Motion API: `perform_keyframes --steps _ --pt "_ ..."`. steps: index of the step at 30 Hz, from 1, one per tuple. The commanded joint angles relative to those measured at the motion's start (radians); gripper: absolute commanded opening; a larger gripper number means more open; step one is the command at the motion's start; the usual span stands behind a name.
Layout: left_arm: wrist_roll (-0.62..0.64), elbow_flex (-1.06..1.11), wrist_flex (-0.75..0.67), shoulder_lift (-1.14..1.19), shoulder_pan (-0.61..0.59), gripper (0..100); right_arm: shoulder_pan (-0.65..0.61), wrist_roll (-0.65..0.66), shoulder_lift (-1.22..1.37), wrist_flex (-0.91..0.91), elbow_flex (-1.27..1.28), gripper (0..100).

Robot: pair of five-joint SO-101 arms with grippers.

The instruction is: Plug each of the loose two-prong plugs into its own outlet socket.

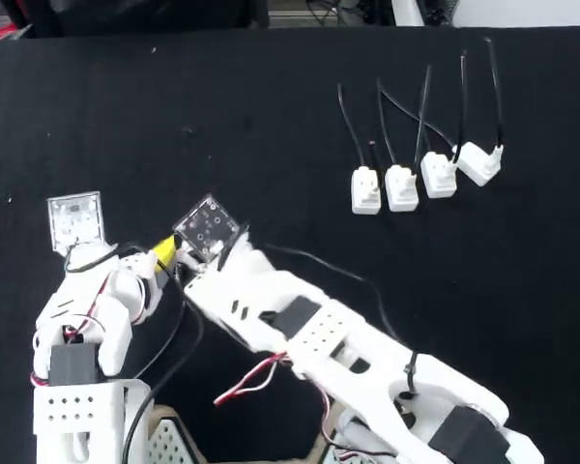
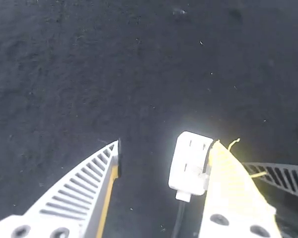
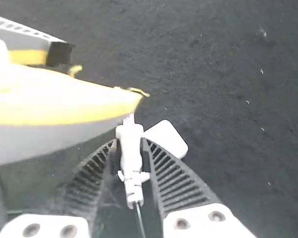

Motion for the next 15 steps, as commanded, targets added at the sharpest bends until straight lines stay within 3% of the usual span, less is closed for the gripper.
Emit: perform_keyframes --steps 1,15 --pt "-0.054 -0.005 0.005 -0.003 0.016 29 -0.012 -0.006 -0.042 -0.048 -0.002 1.1" --pt "-0.058 0.038 -0.002 -0.012 -0.044 29 -0.051 -0.008 -0.211 -0.044 0.076 1.1"
